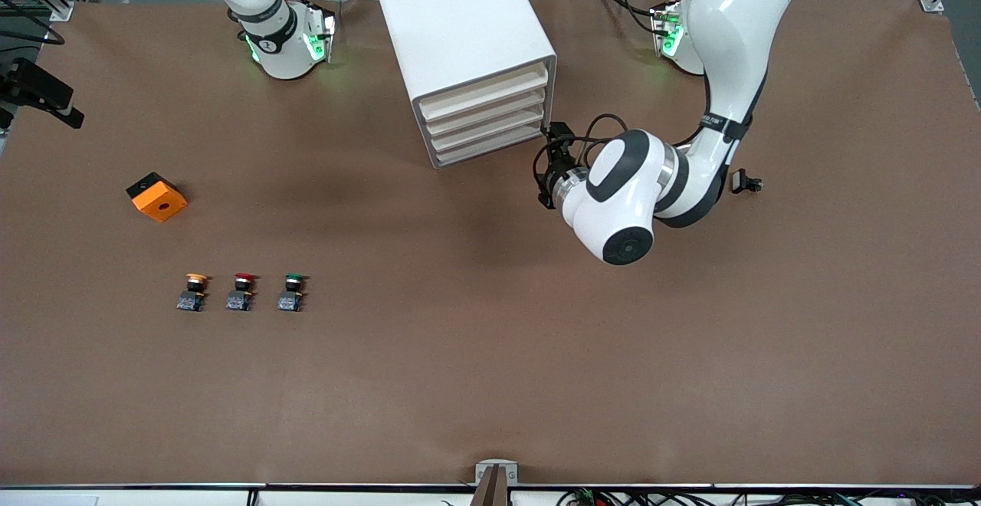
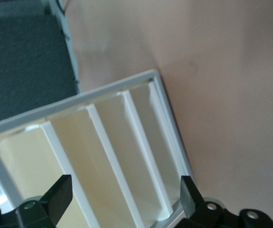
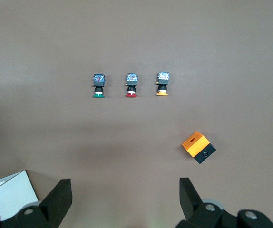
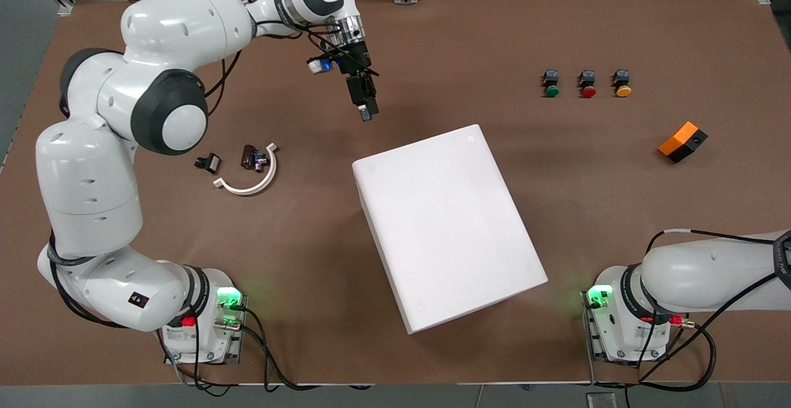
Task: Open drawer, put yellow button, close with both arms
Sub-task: 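Reach the left gripper to the top drawer handle of the white cabinet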
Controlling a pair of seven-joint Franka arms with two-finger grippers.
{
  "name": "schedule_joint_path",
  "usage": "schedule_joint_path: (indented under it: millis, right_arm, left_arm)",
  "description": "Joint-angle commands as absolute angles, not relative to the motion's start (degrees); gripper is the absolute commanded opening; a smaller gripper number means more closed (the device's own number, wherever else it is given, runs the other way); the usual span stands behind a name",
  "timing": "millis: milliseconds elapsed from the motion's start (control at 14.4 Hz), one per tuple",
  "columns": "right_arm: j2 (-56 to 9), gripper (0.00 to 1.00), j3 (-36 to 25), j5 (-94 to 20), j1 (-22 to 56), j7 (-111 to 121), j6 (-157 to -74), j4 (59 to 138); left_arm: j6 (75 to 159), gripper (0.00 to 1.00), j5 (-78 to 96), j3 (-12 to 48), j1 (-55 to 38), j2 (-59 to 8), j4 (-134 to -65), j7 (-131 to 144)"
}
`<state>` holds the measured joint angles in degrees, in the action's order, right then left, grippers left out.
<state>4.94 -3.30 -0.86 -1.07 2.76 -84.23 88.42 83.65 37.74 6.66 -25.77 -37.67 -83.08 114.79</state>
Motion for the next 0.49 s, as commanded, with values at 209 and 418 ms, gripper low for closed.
schedule_joint_path:
  millis: [209,418]
  right_arm:
    - [-5.36,1.00,-3.25,-1.76,-2.72,3.25,-86.74,86.14]
    - [-8.87,1.00,-3.25,-0.79,-3.25,3.25,-87.27,85.87]
  left_arm:
    - [82.44,1.00,45.96,7.12,-27.59,-39.99,-82.00,116.01]
    - [81.74,0.96,47.19,7.21,-28.65,-41.31,-82.18,121.27]
